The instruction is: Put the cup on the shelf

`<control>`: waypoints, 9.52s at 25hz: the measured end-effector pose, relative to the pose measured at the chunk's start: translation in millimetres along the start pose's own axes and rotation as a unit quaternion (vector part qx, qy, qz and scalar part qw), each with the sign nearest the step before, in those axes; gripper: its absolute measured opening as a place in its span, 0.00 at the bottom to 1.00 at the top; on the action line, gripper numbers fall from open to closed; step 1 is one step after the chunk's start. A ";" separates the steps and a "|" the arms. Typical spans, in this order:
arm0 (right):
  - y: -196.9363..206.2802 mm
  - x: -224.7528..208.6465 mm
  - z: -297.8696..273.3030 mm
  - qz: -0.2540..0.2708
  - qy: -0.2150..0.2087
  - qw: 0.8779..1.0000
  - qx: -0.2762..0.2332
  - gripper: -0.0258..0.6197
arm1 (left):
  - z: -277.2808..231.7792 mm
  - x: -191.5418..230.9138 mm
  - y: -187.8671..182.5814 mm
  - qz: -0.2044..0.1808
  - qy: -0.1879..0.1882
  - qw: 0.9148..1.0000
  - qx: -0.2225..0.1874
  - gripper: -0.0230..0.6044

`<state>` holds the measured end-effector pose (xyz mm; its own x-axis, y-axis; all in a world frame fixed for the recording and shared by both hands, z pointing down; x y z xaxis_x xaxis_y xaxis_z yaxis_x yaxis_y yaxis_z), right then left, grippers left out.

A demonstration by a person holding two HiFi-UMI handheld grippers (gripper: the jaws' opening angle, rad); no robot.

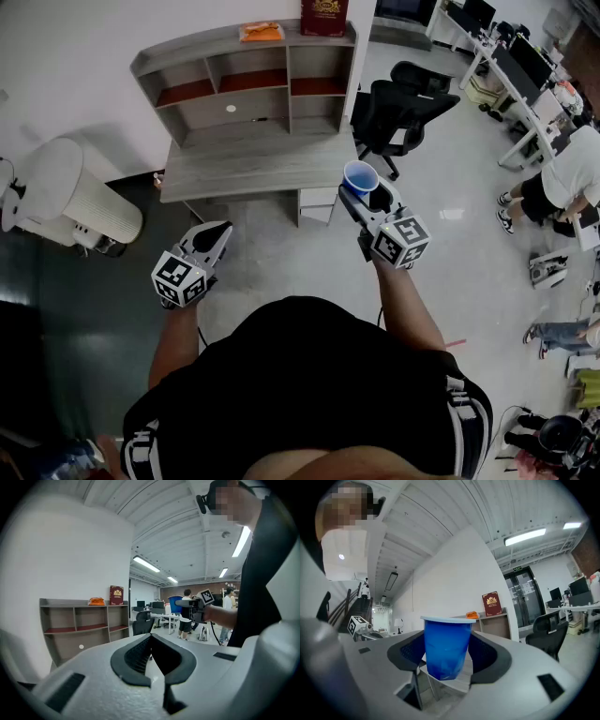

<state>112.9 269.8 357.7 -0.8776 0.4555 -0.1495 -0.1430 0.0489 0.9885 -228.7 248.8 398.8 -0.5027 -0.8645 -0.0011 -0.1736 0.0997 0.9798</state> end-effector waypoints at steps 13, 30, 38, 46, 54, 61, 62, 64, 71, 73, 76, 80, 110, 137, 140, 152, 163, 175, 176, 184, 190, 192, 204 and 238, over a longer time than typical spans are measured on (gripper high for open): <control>-5.5 -77.8 13.8 -0.004 -0.004 1.000 -0.008 0.47 | -71.6 -14.0 -12.2 0.005 -0.011 1.000 0.010 0.06; -13.3 -119.7 -18.5 0.005 -0.030 1.000 0.001 0.47 | -121.0 2.2 -13.0 0.020 -0.017 1.000 0.012 0.06; -27.3 -129.6 -32.5 0.023 -0.008 1.000 0.003 0.47 | -131.8 26.4 -18.4 0.028 -0.017 0.999 -0.010 0.06; -29.9 -130.6 -44.9 0.030 0.009 0.999 0.007 0.47 | -131.2 45.7 -9.6 0.042 -0.022 0.999 -0.007 0.06; -25.6 -131.0 -59.8 0.030 0.017 0.999 0.007 0.48 | -133.4 62.2 -0.5 0.050 -0.014 0.999 0.005 0.06; -23.8 -130.8 -74.4 0.023 0.022 0.999 0.008 0.48 | -136.5 78.5 -1.9 0.048 -0.006 0.999 0.001 0.06; -23.5 -131.4 -76.2 0.023 0.023 0.999 0.009 0.48 | -137.8 80.7 -2.3 0.048 -0.005 0.999 0.001 0.06; -22.3 -133.7 -80.6 0.025 0.026 0.999 0.012 0.48 | -142.0 85.4 -2.7 0.047 0.000 0.999 0.002 0.06; -20.5 -139.6 -99.3 0.022 0.032 0.999 0.016 0.48 | -158.9 107.8 -4.5 0.048 0.013 0.999 0.007 0.06; -19.5 -142.2 -104.5 0.022 0.033 0.999 0.017 0.48 | -164.8 114.5 -5.0 0.048 0.016 0.999 0.008 0.06; -17.4 -147.5 -112.1 0.019 0.036 0.999 0.017 0.48 | -174.7 121.7 -5.2 0.047 0.023 0.999 0.011 0.06; -11.2 -156.0 -126.1 0.016 0.039 0.999 0.023 0.48 | -186.8 133.6 -3.4 0.049 0.032 0.998 0.018 0.06; 24.2 -191.2 -305.8 -0.025 0.082 0.995 0.053 0.48 | -258.8 322.4 6.3 0.068 0.091 0.993 0.033 0.06; 15.5 -172.1 -379.7 -0.014 0.138 0.988 0.066 0.48 | -265.5 406.7 18.1 0.083 0.161 0.982 0.044 0.06; 13.9 -172.9 -374.0 -0.013 0.145 0.987 0.063 0.48 | -267.5 402.4 18.3 0.081 0.171 0.981 0.047 0.06; 6.4 -171.3 -366.0 -0.005 0.132 0.990 0.051 0.48 | -262.2 395.3 5.7 0.057 0.171 0.982 0.059 0.06; -7.4 -209.9 -362.8 0.007 0.115 0.993 0.026 0.48 | -280.1 377.2 -23.2 0.034 0.153 0.987 0.048 0.06; -5.5 -281.2 -378.1 0.001 0.098 0.995 0.031 0.48 | -330.8 370.6 -37.8 0.035 0.126 0.990 0.058 0.06; -4.5 -287.8 -380.4 -0.002 0.096 0.995 0.033 0.48 | -335.2 370.3 -38.9 0.038 0.126 0.990 0.059 0.06; -1.3 -328.5 -399.2 0.004 0.084 0.995 0.049 0.48 | -370.0 370.0 -44.6 0.038 0.120 0.990 0.069 0.06; 2.7 -352.9 -409.9 0.006 0.076 0.996 0.054 0.48 | -397.1 371.0 -47.4 0.041 0.117 0.990 0.072 0.06; 5.8 -360.5 -413.8 0.005 0.072 0.996 0.056 0.48 | -405.5 370.9 -47.8 0.041 0.117 0.990 0.074 0.06; 31.6 -400.9 -448.2 0.014 0.051 0.996 0.077 0.48 | -439.6 374.4 -44.6 0.043 0.097 0.990 0.093 0.06; 157.6 -478.0 -529.8 0.042 0.048 0.985 0.159 0.48 | -495.0 386.1 -12.7 0.072 0.096 0.982 0.143 0.06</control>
<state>267.4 -411.2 573.3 -0.9217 0.3841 -0.0537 0.0690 0.2987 0.9518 -1.4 -330.1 485.0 -0.3752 -0.9056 0.1976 -0.3574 0.3380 0.8707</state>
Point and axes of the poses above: the fingertips, and each gripper's own axes: z backward along the fingers, x to its left, y out of its underside, the point moved 6 cm from there along z, backward along the fingers, and after that the axes turned 2 degrees about -y, right-handed, at the moved point
